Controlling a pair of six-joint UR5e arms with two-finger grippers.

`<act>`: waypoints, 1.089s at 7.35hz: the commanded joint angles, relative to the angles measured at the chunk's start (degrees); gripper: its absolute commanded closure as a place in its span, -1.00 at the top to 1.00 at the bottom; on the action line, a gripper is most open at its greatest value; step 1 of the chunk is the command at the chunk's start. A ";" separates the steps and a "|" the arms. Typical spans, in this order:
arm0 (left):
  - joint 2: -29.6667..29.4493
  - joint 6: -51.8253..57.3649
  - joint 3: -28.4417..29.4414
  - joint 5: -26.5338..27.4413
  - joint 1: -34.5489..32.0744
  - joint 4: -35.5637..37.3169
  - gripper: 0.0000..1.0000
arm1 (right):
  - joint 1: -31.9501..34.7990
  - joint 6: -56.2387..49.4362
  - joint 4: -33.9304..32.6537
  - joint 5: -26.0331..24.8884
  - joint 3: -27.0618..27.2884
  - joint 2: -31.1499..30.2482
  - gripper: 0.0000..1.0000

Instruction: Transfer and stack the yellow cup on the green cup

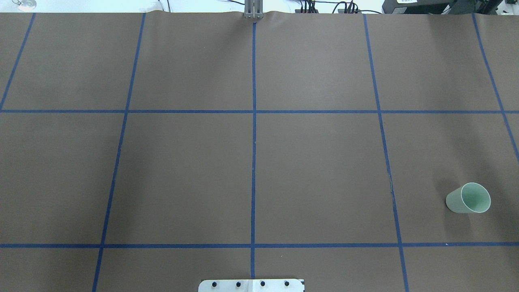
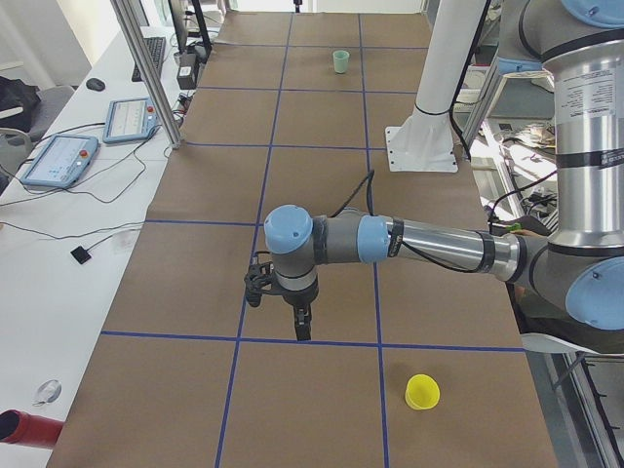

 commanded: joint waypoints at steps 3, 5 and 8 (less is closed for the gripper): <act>-0.06 0.15 -0.70 -0.07 0.19 -0.43 1.00 | 0.00 -0.01 0.01 0.06 0.34 -0.73 1.00; -0.06 -0.11 -0.61 -0.86 0.28 -4.11 1.00 | -0.09 0.17 0.01 0.24 -0.18 -0.73 1.00; 0.12 -5.69 -0.26 -1.92 0.55 -4.39 1.00 | -0.26 -0.01 0.01 0.59 -0.27 -0.73 1.00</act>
